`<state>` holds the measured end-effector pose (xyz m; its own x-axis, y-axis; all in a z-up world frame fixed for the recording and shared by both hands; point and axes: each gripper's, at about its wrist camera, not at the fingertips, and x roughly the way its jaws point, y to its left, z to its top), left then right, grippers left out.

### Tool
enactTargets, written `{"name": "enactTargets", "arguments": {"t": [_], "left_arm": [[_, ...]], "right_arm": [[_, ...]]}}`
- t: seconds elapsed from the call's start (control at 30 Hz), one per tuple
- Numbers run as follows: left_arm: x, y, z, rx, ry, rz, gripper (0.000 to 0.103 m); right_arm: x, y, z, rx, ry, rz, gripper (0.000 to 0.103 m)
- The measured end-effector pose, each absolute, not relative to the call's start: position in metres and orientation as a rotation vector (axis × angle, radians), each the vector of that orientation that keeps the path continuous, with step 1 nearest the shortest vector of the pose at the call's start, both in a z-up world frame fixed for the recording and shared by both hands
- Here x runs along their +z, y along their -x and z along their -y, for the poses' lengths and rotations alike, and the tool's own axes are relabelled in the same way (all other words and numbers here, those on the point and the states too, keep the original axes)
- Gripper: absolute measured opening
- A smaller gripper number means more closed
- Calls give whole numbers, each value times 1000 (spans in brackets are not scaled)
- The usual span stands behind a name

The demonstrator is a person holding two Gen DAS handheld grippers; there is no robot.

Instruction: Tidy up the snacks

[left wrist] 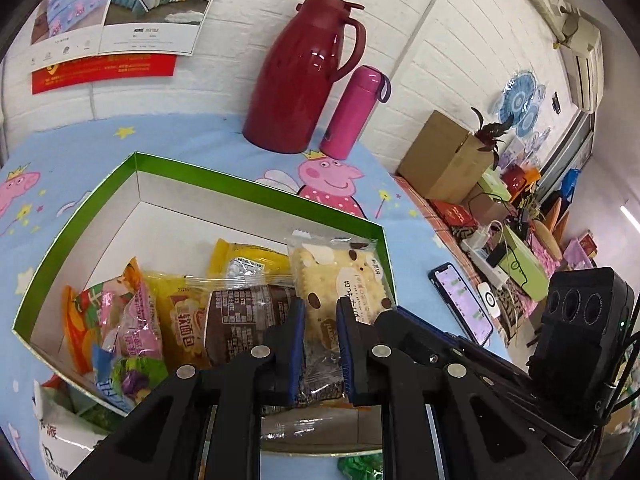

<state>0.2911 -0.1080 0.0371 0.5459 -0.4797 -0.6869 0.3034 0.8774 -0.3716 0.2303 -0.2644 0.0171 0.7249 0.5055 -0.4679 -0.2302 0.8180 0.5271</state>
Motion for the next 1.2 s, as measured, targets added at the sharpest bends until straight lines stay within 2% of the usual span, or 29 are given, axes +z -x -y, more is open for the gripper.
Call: {"name": "enactTargets", "arguments": {"t": [0.03,0.07,0.1,0.13,0.2,0.23,0.27,0.3,0.57,1.0,1.2], "left_arm": [[35,-293,108,-467,219,-881,21],[34,-294,107,-464,216,-878,25],[34,-295,107,-460,211,-873,41],[33,-293,105,-444,205,-864,67],[36,-289,98,-386,212,-816,84],[38,-286,95,-372,221,-791,86],[39,-284,92,-365,225,-782,87],[41,-283,89,-361,226,-783,89],[52,-258,79,-348,217,-782,90],[71,-168,57,-316,129,-801,90],[62,-122,25,-281,99,-836,90]], "right_arm": [[15,-232,267,415,-463,-638,27],[12,-233,269,414,-472,-636,43],[10,-233,272,414,-481,-630,49],[10,-232,274,421,-483,-619,50],[12,-230,276,411,-474,-603,54],[14,-229,277,407,-472,-590,61],[15,-228,277,399,-471,-582,68],[15,-227,277,395,-471,-582,69],[21,-209,267,415,-466,-598,73],[39,-117,261,424,-370,-553,78],[21,-105,251,422,-303,-645,78]]}}
